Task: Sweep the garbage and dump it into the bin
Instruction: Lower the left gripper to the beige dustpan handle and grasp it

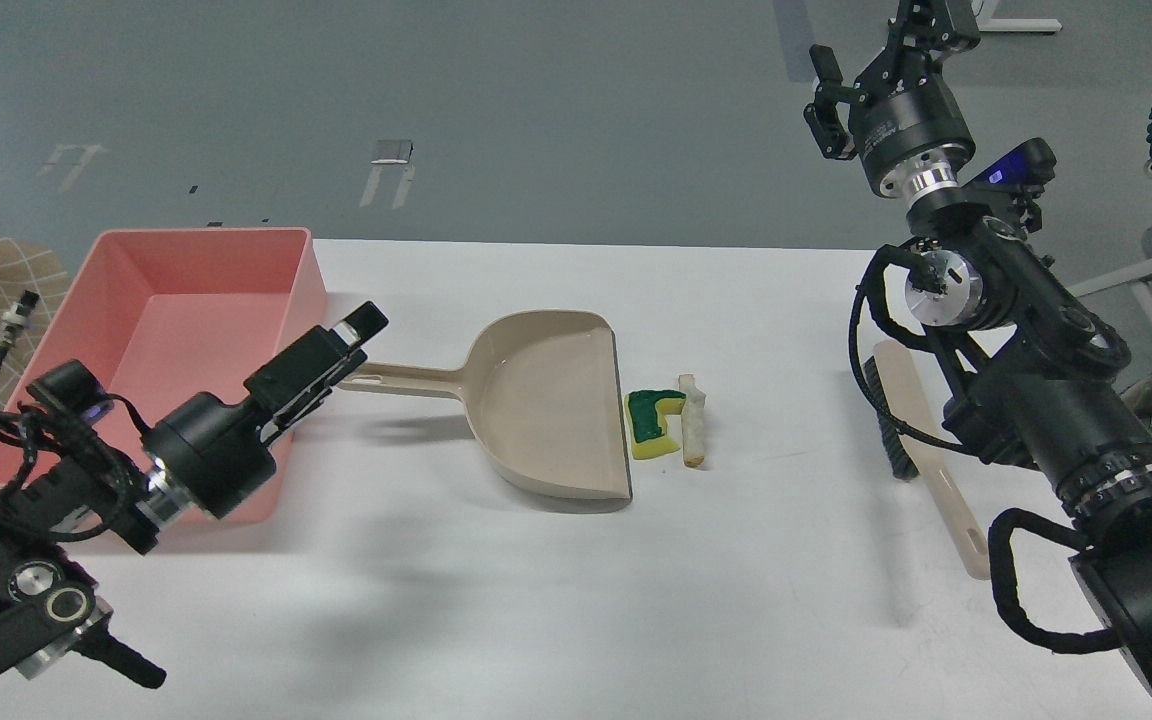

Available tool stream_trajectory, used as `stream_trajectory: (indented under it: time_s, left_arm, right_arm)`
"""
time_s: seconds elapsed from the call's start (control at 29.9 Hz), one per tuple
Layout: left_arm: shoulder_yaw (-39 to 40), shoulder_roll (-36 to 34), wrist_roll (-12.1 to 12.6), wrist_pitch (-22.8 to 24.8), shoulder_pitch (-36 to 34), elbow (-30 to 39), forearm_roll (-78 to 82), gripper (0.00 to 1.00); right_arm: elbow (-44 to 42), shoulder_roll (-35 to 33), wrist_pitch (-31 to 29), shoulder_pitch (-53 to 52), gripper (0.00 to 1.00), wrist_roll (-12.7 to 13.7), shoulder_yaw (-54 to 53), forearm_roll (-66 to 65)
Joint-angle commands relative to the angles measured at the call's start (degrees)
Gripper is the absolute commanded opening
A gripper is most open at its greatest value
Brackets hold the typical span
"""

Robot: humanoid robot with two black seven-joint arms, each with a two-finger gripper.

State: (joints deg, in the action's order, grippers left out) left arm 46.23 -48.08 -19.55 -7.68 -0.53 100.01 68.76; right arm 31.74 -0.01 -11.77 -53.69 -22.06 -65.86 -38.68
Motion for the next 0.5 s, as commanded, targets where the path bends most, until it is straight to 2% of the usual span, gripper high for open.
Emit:
stream_trajectory:
  time_s: [0.0, 0.17, 0.23, 0.33, 0.47]
  left_arm:
    - [-2.72, 3.34, 0.92, -1.2, 0.26, -3.58, 2.17, 0.98]
    - [-3.08, 5.98, 0.92, -2.08, -0.09, -9.56, 1.99, 0.98]
    - [-2.99, 7.55, 0.92, -2.08, -0.35, -12.19, 1.64, 0.98]
    - [-2.9, 8.35, 0.92, -2.08, -0.53, -14.49, 1.29, 0.98]
    - [-2.64, 9.58, 1.01, -2.08, -0.61, -16.86, 1.11, 0.98]
  right_arm:
    - [0.07, -0.69, 0.0, 0.34, 1.0, 0.0, 0.11, 0.0]
    - [0.42, -1.75, 0.26, 1.75, 1.0, -0.61, 0.03, 0.0]
    - [2.26, -2.71, 0.26, 3.06, 1.0, -1.84, 0.11, 0.0]
    - [5.08, -3.95, 0.17, 5.0, 1.0, -3.25, 0.11, -0.08]
    - [6.75, -4.91, 0.08, 6.93, 1.0, -3.6, 0.11, -0.09]
